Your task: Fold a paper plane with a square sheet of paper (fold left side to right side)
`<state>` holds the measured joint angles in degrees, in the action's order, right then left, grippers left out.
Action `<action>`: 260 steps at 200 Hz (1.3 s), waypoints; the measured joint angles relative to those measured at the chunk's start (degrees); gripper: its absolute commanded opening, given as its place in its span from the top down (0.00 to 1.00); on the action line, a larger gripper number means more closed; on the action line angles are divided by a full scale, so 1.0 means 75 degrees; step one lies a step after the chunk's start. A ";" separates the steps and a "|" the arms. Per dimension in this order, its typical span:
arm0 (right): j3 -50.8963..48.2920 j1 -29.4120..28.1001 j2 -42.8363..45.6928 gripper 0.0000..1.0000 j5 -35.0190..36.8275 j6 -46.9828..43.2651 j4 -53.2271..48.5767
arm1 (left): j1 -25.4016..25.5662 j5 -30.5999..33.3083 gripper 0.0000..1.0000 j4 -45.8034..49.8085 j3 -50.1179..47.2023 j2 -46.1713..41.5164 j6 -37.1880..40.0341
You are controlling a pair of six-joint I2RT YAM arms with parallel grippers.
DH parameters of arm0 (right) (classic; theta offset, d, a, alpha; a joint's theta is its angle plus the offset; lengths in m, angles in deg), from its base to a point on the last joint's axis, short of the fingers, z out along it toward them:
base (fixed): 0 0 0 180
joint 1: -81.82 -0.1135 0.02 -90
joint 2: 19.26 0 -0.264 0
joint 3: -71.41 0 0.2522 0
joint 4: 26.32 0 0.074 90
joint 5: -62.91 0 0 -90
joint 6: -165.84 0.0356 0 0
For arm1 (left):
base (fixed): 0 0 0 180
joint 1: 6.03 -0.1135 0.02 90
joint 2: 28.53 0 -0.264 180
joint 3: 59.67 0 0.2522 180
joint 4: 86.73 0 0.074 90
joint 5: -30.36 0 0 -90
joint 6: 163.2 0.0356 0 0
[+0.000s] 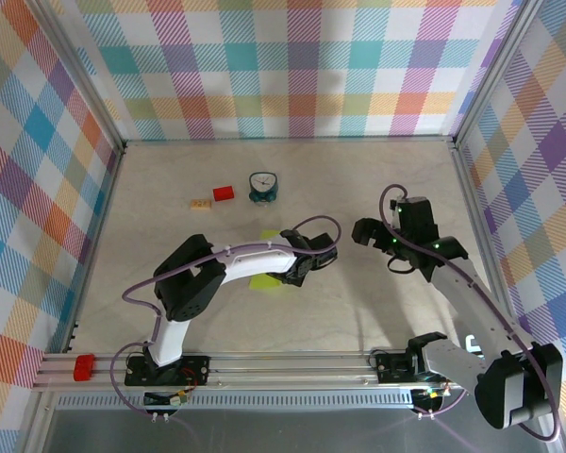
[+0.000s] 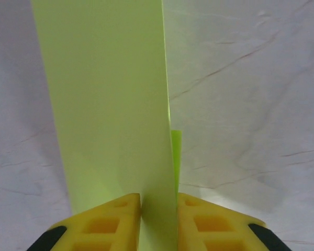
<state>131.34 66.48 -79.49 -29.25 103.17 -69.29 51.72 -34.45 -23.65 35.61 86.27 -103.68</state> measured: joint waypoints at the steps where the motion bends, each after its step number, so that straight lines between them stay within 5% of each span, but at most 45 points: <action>1: 0.0000 -0.0003 -0.0006 0.01 -0.0012 0.0003 0.0000 | 0.0000 -0.0029 0.74 -0.0015 0.0006 0.0006 0.0012; 91: -0.0055 0.0219 -0.0187 0.01 -0.0411 -0.0227 -0.0143 | -0.0475 -0.2567 0.37 -0.1425 0.0114 0.0076 0.0006; 144: 0.0015 0.0280 -0.0309 0.01 -0.0414 -0.0329 -0.0405 | -0.0927 -0.3692 0.29 -0.2932 -0.0898 -0.0682 0.0035; 214: 0.0096 0.0300 -0.0629 0.00 -0.0956 -0.0187 -0.0408 | -0.1909 -0.3926 0.21 -0.4645 -0.2664 -0.3045 0.0184; 260: 0.0306 0.0114 -0.1253 0.08 -0.1518 0.0067 -0.0122 | -0.2326 -0.3483 0.18 -0.5205 -0.3879 -0.4549 0.0289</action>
<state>133.64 67.34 -88.89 -40.63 103.67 -70.21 34.28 -60.57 -62.68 6.52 52.15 -101.52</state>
